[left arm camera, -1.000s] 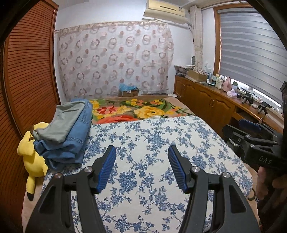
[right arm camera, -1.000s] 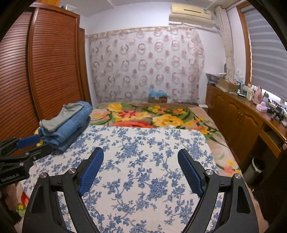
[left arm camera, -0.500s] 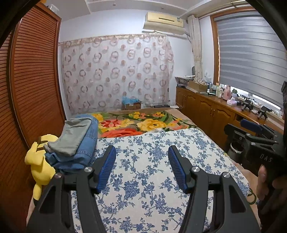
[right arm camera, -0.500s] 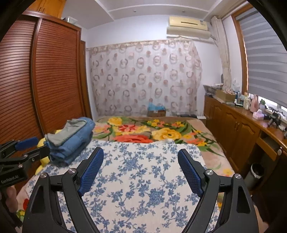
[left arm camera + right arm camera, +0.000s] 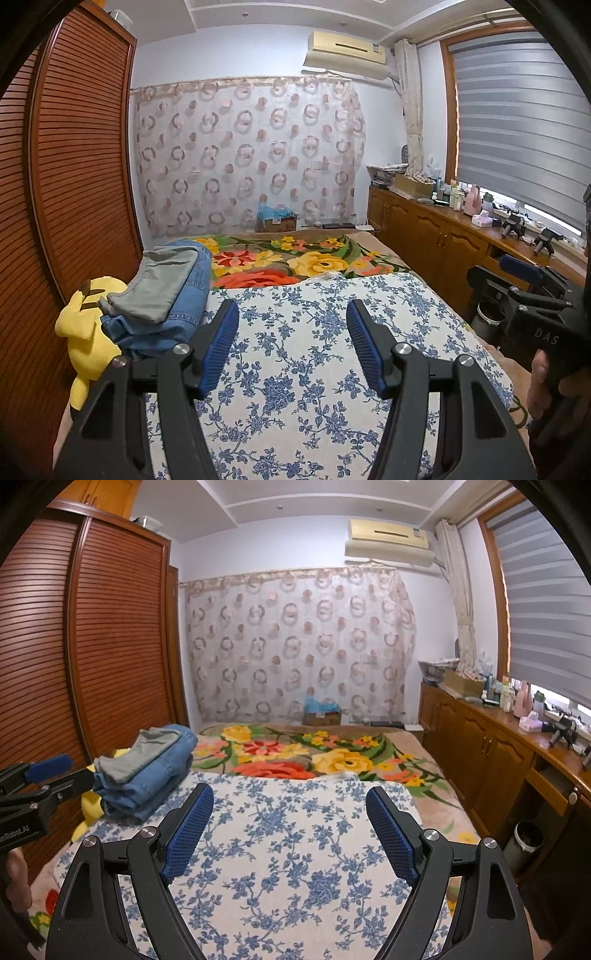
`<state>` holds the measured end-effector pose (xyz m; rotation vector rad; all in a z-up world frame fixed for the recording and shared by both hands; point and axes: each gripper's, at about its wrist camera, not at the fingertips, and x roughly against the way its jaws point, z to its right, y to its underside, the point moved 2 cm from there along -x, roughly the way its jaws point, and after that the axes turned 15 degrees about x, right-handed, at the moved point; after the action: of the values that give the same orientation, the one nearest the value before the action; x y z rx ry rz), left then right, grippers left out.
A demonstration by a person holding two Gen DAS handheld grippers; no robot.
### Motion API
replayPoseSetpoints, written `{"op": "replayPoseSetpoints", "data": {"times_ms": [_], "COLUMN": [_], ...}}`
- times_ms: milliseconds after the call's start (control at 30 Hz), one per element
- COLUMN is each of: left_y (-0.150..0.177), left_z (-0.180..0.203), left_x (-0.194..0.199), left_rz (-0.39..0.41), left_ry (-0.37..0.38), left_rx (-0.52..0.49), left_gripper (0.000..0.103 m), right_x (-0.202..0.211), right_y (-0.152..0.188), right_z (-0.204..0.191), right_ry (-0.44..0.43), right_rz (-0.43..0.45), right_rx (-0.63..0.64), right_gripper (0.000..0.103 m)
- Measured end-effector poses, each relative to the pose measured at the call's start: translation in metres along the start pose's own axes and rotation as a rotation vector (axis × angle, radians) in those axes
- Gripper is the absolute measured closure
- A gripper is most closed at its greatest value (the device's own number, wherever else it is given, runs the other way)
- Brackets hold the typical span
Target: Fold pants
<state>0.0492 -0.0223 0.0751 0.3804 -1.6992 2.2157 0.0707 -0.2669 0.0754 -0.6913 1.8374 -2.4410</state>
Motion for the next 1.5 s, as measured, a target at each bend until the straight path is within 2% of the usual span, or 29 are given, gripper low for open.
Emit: {"op": "replayPoseSetpoints", "data": {"times_ms": [1500], "left_y": [-0.0008], "left_z": [-0.0008], "left_x": [0.0000], "left_rz": [-0.001], "left_ry": [0.001], "left_rx": [0.001], "left_gripper": [0.042], "right_x": [0.0010], "right_y": [-0.0021], "right_z": [-0.0059], "right_ry": [-0.004], "right_rz": [-0.003], "right_rx": [0.000], "right_gripper": [0.016]}}
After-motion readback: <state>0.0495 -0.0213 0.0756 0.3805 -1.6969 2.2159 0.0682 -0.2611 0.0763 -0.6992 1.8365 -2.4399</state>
